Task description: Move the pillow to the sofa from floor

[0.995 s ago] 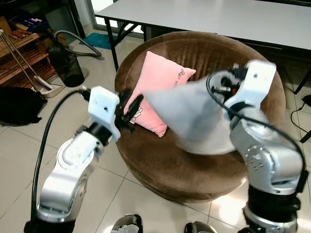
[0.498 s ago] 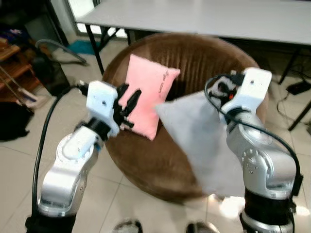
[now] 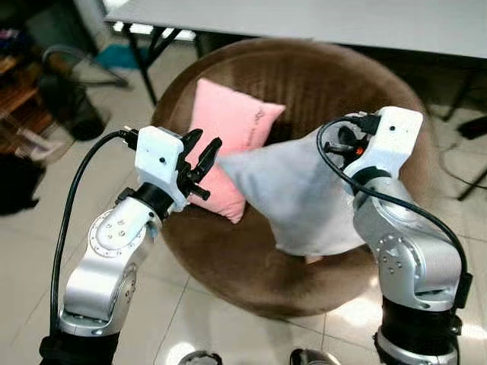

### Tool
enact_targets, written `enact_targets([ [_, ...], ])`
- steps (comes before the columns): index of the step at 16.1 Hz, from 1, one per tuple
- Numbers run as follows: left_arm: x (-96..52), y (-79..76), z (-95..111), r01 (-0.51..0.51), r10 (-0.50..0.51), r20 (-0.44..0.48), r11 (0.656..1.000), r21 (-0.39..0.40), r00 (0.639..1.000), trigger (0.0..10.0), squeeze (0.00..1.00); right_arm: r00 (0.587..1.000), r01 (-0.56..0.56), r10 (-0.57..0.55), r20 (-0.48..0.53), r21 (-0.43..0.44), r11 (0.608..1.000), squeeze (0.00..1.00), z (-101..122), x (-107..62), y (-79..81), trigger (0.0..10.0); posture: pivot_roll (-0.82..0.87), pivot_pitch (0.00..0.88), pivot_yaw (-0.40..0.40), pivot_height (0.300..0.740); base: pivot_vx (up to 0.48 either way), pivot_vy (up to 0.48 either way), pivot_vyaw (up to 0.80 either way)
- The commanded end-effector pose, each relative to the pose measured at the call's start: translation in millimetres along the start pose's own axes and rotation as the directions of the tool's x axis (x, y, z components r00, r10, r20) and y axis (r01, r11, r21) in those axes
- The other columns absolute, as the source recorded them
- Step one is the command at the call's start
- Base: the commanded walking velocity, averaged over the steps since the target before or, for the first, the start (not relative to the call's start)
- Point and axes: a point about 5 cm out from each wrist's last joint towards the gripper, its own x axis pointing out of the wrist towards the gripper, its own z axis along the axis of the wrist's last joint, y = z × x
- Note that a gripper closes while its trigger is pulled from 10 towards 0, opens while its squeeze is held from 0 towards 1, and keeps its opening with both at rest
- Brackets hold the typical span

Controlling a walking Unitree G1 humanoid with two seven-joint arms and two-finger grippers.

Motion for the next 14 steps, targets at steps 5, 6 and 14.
enact_targets([
  [5,-4.1,-4.7,-7,0.044,-0.045,-0.058,0.999,-0.005,0.997,10.0,0.0,0.999,-0.025,0.025,0.032,-0.001,1.0,0.0,5,-3.5,1.7,10.0,0.0,0.117,0.047,0.74,0.199,0.0,0.0],
  [6,-9.9,-14.1,-14,0.144,-0.142,-0.103,0.989,0.012,0.985,10.0,0.0,0.999,-0.022,0.022,0.029,-0.005,1.0,0.0,4,-3.7,1.4,10.0,0.0,0.116,0.046,0.74,0.0,0.0,0.0],
  [14,-26.3,-20.3,-23,0.259,-0.254,-0.187,0.966,0.003,0.949,10.0,0.0,0.998,0.047,-0.048,-0.04,-0.008,0.999,0.0,-12,13.2,-0.4,10.0,0.01,0.143,0.032,0.74,0.0,0.0,0.0],
])
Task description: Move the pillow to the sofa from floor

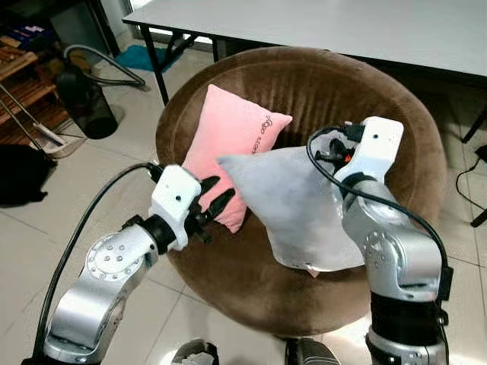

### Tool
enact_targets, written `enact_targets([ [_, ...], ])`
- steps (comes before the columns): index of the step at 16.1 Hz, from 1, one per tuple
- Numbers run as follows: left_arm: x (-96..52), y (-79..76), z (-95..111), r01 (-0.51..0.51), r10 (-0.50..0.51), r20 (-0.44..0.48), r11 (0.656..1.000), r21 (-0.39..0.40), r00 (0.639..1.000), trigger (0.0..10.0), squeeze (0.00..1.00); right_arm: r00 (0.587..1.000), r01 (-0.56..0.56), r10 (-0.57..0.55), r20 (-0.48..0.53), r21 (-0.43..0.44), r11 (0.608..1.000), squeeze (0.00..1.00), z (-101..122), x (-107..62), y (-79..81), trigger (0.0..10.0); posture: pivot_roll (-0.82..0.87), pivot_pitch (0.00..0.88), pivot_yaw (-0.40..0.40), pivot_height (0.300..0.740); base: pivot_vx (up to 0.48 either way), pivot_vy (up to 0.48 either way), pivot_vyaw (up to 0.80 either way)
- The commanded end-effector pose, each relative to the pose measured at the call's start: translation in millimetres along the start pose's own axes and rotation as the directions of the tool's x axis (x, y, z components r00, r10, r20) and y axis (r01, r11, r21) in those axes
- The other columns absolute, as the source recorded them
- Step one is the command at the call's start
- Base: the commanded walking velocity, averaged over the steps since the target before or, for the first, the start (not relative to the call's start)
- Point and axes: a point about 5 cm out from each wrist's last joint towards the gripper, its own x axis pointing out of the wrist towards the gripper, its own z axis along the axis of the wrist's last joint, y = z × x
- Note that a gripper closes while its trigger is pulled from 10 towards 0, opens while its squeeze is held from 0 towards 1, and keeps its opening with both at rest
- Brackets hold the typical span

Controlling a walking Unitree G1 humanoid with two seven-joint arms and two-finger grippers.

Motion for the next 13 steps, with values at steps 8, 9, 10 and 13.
enact_targets([
  [8,-11.8,-10.0,-1,0.044,-0.044,-0.035,0.999,-0.001,0.998,10.0,0.0,0.985,0.172,-0.17,-0.03,0.088,0.981,1.0,-3,54.6,-7.0,10.0,0.02,0.178,0.016,0.74,0.0,0.0,0.0],
  [9,-11.6,-9.9,-1,0.045,-0.045,-0.036,0.999,-0.001,0.998,10.0,0.0,0.978,0.209,-0.208,-0.02,0.101,0.973,1.0,1,67.3,-9.8,10.0,0.03,0.176,0.015,0.74,0.0,0.0,0.0],
  [10,-10.6,-8.4,0,0.045,-0.045,-0.038,0.999,0.006,0.998,10.0,0.0,0.968,0.243,-0.247,0.043,0.078,0.967,1.0,20,88.4,-11.3,10.0,0.03,0.175,0.014,0.74,0.0,0.0,0.0],
  [13,-7.5,-3.8,2,0.026,-0.026,-0.03,1.0,0.015,0.999,10.0,0.0,0.979,0.177,-0.186,0.088,0.096,0.979,1.0,41,101.4,-5.2,10.0,0.04,0.17,0.009,0.74,0.0,0.0,0.0],
])
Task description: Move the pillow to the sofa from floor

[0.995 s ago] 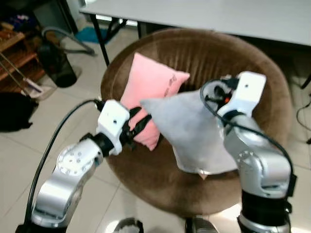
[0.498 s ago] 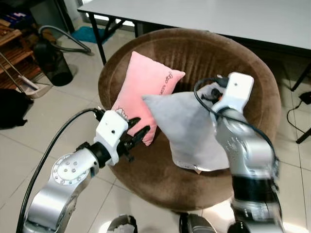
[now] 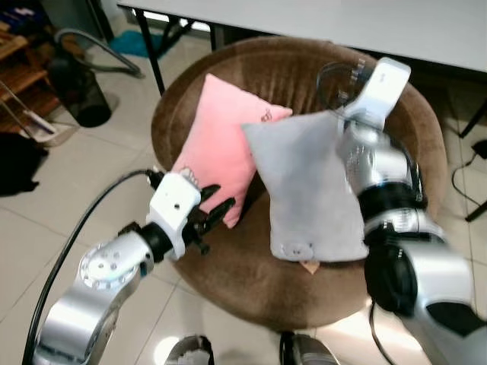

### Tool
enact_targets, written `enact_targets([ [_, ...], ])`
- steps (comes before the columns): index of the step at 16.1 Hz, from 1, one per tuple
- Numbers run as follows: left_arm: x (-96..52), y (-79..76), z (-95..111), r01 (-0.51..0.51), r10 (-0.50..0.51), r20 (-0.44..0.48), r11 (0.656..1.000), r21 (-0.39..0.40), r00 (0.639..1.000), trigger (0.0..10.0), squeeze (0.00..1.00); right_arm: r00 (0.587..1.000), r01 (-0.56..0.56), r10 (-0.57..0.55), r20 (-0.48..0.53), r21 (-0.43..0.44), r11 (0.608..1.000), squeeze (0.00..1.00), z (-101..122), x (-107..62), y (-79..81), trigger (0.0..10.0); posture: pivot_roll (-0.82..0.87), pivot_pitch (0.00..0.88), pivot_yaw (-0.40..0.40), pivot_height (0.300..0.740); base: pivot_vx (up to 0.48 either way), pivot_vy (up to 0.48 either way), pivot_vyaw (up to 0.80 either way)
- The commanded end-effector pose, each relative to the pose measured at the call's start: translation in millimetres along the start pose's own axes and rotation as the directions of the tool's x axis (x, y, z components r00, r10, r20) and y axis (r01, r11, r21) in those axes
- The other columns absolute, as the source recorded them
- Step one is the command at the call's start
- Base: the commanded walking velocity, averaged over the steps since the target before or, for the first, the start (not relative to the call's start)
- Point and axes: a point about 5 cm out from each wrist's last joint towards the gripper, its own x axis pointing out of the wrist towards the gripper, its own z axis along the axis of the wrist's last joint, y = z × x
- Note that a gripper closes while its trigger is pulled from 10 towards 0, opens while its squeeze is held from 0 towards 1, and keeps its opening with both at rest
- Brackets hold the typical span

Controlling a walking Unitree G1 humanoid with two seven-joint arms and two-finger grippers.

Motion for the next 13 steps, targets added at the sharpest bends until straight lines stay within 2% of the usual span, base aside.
enact_targets([
  [1,0.9,3.2,-2,-0.033,0.033,-0.006,0.999,0.011,0.999,10.0,0.0,0.998,-0.04,0.04,-0.039,0.011,0.999,1.0,-7,2.4,1.3,10.0,0.04,0.161,0.005,0.74,0.0,0.0,0.0],
  [2,1.9,4.4,-2,-0.05,0.05,-0.001,0.999,0.011,0.999,10.0,0.0,0.999,-0.038,0.038,-0.022,-0.019,0.999,1.0,-3,3.8,0.8,10.0,0.04,0.15,0.005,0.74,0.0,0.0,0.0],
  [3,4.6,5.9,-2,-0.073,0.073,0.006,0.997,0.01,0.997,10.0,0.0,0.999,-0.037,0.037,-0.008,-0.044,0.998,0.0,1,6.2,-0.6,10.0,0.04,0.141,0.006,0.74,0.0,0.0,0.0],
  [5,12.2,14.9,-8,-0.207,0.207,-0.005,0.978,0.016,0.978,10.0,0.0,0.995,-0.09,0.092,0.046,-0.043,0.995,0.0,11,9.5,-1.2,10.0,0.03,0.121,0.009,0.74,0.0,0.0,0.0],
  [6,13.7,18.4,-11,-0.261,0.261,-0.004,0.965,-0.013,0.965,10.0,0.0,0.992,-0.114,0.116,0.058,-0.036,0.993,0.0,12,9.3,-0.9,10.0,0.02,0.113,0.011,0.74,0.0,0.0,0.0],
  [7,13.6,23.9,-20,-0.369,0.372,-0.003,0.921,-0.127,0.928,10.0,0.0,0.985,-0.167,0.17,0.044,-0.064,0.984,0.0,6,7.0,-1.4,10.0,0.0,0.103,0.021,0.74,0.0,0.0,0.0],
  [8,13.0,24.0,-27,-0.393,0.397,-0.015,0.904,-0.169,0.918,10.0,0.0,0.978,-0.205,0.208,0.016,-0.109,0.973,0.0,-4,1.9,-4.9,10.0,-0.02,0.095,0.024,0.74,0.0,0.0,0.0],
  [9,13.9,19.8,-28,-0.364,0.368,-0.01,0.917,-0.161,0.93,10.0,0.0,0.972,-0.233,0.237,0.002,-0.158,0.96,0.0,-21,-18.3,-20.0,10.0,-0.04,0.086,0.027,0.74,0.0,0.0,-0.8],
  [11,16.0,16.2,-29,-0.345,0.348,-0.012,0.926,-0.154,0.938,10.0,0.0,0.969,-0.245,0.247,-0.012,-0.184,0.952,0.0,-34,-48.3,-39.1,10.0,-0.05,0.08,0.031,0.74,0.0,0.0,-0.8],
  [13,16.8,11.4,-35,-0.318,0.318,-0.027,0.941,-0.117,0.948,10.0,0.0,0.983,-0.184,0.176,-0.057,-0.181,0.966,0.0,-50,-96.9,-70.3,10.0,-0.06,0.082,0.035,0.74,0.0,0.0,-0.8],
])
